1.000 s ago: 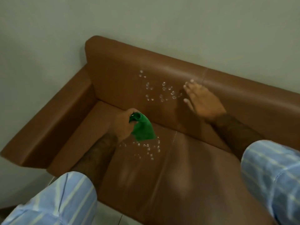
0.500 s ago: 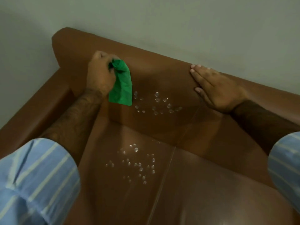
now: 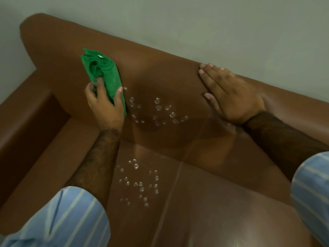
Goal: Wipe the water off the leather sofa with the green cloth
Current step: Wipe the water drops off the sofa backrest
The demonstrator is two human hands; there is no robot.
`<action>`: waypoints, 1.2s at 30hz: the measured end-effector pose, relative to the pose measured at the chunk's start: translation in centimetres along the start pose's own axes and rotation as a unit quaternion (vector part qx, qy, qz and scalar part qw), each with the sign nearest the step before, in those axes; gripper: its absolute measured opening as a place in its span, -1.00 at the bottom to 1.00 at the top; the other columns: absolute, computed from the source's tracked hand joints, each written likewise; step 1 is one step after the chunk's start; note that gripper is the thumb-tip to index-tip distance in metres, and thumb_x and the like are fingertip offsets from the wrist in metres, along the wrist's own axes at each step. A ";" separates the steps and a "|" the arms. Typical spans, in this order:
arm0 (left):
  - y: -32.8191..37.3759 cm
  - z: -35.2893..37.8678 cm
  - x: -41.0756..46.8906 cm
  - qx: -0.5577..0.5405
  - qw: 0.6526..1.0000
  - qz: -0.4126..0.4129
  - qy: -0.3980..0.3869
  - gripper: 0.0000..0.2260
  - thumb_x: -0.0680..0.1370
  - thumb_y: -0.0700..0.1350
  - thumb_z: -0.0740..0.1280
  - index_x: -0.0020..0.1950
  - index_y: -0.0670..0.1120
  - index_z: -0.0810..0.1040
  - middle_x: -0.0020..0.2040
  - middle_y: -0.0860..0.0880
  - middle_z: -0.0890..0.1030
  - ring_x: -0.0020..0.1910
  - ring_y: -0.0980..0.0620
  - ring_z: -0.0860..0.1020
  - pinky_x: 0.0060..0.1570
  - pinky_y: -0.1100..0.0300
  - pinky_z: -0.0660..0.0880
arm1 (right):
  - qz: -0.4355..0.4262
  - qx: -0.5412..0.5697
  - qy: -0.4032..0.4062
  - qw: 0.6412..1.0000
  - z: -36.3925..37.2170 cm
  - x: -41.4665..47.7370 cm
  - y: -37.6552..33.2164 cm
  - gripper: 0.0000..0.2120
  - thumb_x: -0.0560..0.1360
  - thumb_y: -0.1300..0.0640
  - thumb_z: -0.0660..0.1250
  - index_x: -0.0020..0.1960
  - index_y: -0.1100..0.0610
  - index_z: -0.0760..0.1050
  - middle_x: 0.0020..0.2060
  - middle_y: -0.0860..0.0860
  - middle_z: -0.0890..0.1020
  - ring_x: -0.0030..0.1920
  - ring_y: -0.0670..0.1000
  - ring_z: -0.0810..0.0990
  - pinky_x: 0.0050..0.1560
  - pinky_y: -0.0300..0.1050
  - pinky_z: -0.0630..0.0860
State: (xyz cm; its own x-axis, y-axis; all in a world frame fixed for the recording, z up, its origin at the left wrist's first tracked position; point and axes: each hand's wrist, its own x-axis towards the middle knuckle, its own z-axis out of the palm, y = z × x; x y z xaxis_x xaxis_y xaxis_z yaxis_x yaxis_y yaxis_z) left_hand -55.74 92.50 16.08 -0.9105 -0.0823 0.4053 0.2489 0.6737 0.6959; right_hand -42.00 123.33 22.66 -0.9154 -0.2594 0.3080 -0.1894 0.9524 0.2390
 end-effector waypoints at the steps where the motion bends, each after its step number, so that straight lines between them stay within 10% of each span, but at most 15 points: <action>1: -0.2 0.2 0.2 -0.011 1.000 -0.019 0.022 -0.49 0.56 -0.02 0.36 0.44 -0.20 0.37 0.32 -0.27 0.43 0.32 -0.17 0.44 0.31 0.14 0.37 | 0.001 -0.001 0.003 1.000 0.1 0.0 0.0 -0.46 0.79 0.03 0.05 0.65 0.33 0.23 0.64 0.23 0.32 0.64 0.22 0.34 0.65 0.18 0.31; 6: 4.1 2.4 -2.7 -0.086 0.978 -0.159 0.105 -0.56 0.44 -0.21 0.41 0.32 -0.24 0.50 0.19 -0.23 0.62 0.20 -0.17 0.57 0.22 0.17 0.37 | 0.005 -0.013 0.011 1.000 0.9 -0.2 0.2 -0.46 0.79 0.02 0.04 0.67 0.30 0.21 0.64 0.22 0.31 0.64 0.23 0.33 0.65 0.18 0.30; 12: 7.7 3.0 -12.4 -0.089 0.980 0.111 -0.139 -0.57 0.36 -0.36 0.31 0.23 -0.27 0.57 0.19 -0.30 0.58 0.13 -0.32 0.55 0.19 -0.11 0.51 | 0.006 -0.023 0.018 1.000 1.1 -0.4 0.1 -0.47 0.80 0.03 0.04 0.67 0.30 0.22 0.65 0.20 0.31 0.64 0.22 0.33 0.65 0.16 0.31; 15: 4.1 1.4 -8.3 -0.029 0.971 0.205 -0.118 -0.61 0.39 -0.44 0.35 0.21 -0.30 0.59 0.15 -0.35 0.60 0.11 -0.36 0.57 0.17 -0.15 0.54 | 0.007 -0.029 0.021 0.999 1.1 -0.3 -0.1 -0.47 0.80 0.03 0.05 0.67 0.30 0.21 0.65 0.21 0.31 0.64 0.22 0.34 0.64 0.17 0.31; 19: 0.5 -0.1 0.1 -0.068 0.993 -0.050 0.087 -0.59 0.49 -0.18 0.37 0.32 -0.24 0.49 0.19 -0.21 0.60 0.20 -0.14 0.55 0.20 0.24 0.40 | 0.008 -0.033 0.025 0.999 1.1 -0.4 -0.1 -0.48 0.79 0.04 0.07 0.66 0.30 0.23 0.64 0.21 0.33 0.63 0.22 0.35 0.63 0.17 0.33; 22: 2.1 1.5 0.0 -0.078 0.988 -0.089 0.101 -0.59 0.50 -0.19 0.35 0.34 -0.24 0.48 0.22 -0.21 0.58 0.24 -0.16 0.54 0.23 0.19 0.39 | 0.006 -0.036 0.026 0.999 1.2 -0.3 -0.1 -0.48 0.79 0.04 0.06 0.66 0.30 0.24 0.64 0.22 0.33 0.63 0.23 0.35 0.63 0.17 0.34; 26: 6.7 3.9 -10.2 -0.061 0.989 0.118 -0.062 -0.67 0.52 -0.23 0.28 0.27 -0.27 0.55 0.19 -0.33 0.59 0.18 -0.32 0.57 0.24 -0.08 0.48 | 0.007 -0.037 0.024 0.999 1.2 -0.6 0.1 -0.48 0.80 0.04 0.05 0.66 0.31 0.23 0.64 0.22 0.32 0.64 0.22 0.34 0.65 0.14 0.30; 31: 6.2 3.7 -12.2 -0.048 0.912 0.351 -0.206 -0.72 0.51 -0.29 0.25 0.15 -0.20 0.65 0.09 -0.28 0.65 -0.03 -0.29 0.62 -0.01 -0.11 0.60 | 0.003 -0.037 0.022 0.999 1.2 -0.5 0.1 -0.48 0.79 0.05 0.05 0.66 0.31 0.22 0.64 0.22 0.31 0.64 0.23 0.34 0.64 0.16 0.31; 33: 3.7 2.7 -9.6 -0.039 0.942 0.281 -0.179 -0.70 0.46 -0.33 0.26 0.16 -0.23 0.62 0.11 -0.34 0.62 0.04 -0.32 0.61 0.05 -0.18 0.60 | 0.001 -0.042 0.033 0.999 1.1 -0.6 0.3 -0.48 0.80 0.05 0.05 0.66 0.31 0.22 0.64 0.22 0.32 0.63 0.23 0.35 0.63 0.16 0.33; 36: -1.0 1.3 -4.5 -0.045 0.995 -0.078 -0.049 -0.70 0.50 -0.18 0.28 0.23 -0.15 0.47 0.15 -0.23 0.59 0.11 -0.25 0.58 0.14 -0.16 0.56 | 0.006 -0.038 0.038 0.999 1.2 -0.3 0.1 -0.48 0.80 0.03 0.04 0.66 0.30 0.23 0.64 0.21 0.33 0.63 0.22 0.35 0.65 0.14 0.31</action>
State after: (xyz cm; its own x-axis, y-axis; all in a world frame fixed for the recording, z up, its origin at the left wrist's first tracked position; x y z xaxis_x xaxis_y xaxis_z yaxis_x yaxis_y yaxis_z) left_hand -52.29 93.10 12.75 -0.9672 -0.1059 0.2309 0.1261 0.5890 0.7983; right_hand -42.13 123.66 21.46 -0.8871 -0.2627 0.3794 -0.1489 0.9411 0.3036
